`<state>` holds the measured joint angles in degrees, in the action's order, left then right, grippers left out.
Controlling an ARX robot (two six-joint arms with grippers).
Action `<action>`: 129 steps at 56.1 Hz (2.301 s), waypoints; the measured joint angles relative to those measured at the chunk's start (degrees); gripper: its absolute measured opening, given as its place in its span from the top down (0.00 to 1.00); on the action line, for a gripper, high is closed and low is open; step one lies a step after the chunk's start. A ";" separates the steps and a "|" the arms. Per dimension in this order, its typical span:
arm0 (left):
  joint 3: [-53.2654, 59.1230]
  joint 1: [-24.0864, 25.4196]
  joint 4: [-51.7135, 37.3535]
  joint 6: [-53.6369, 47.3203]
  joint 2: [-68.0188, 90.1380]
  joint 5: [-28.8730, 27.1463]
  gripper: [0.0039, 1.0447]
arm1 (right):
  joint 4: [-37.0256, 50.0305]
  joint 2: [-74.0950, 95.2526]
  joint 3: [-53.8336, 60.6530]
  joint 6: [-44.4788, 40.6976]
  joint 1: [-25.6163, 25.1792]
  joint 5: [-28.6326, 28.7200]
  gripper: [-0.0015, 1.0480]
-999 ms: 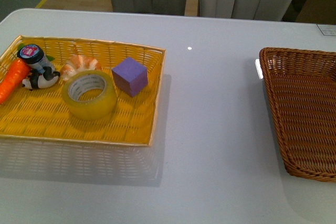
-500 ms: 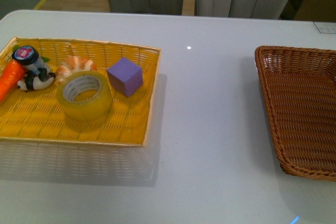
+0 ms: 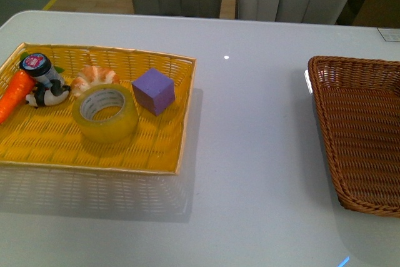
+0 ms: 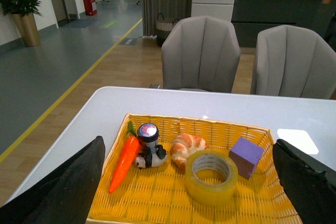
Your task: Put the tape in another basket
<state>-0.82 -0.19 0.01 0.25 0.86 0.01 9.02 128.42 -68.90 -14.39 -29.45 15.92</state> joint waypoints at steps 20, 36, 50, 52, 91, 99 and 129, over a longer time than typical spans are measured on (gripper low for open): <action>0.00 0.00 0.00 0.00 0.00 0.00 0.08 | 0.55 1.05 3.04 -3.65 3.26 -1.42 0.22; 0.00 0.00 0.00 -0.02 0.00 0.00 0.08 | 1.27 1.53 4.42 -3.63 4.17 -2.40 0.69; 0.00 0.00 0.00 -0.02 0.00 0.00 0.08 | 3.85 -0.02 9.20 -1.20 5.81 -1.62 0.94; 0.00 0.00 0.00 -0.02 0.00 0.00 0.08 | 4.22 -0.39 10.19 -1.14 6.27 -1.29 0.94; 0.00 0.00 0.00 -0.02 0.00 0.00 0.08 | 10.40 -5.14 21.33 19.74 28.57 -7.41 0.94; 0.00 0.00 0.00 0.00 0.00 0.00 0.08 | 10.45 -5.14 21.42 22.38 31.12 -8.66 0.94; 0.00 0.00 0.00 0.00 0.00 0.00 0.08 | 15.30 -24.28 30.88 18.60 22.45 -3.74 0.15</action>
<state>-0.82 -0.19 0.01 0.25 0.86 0.01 24.32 104.14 -38.02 4.21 -7.01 12.19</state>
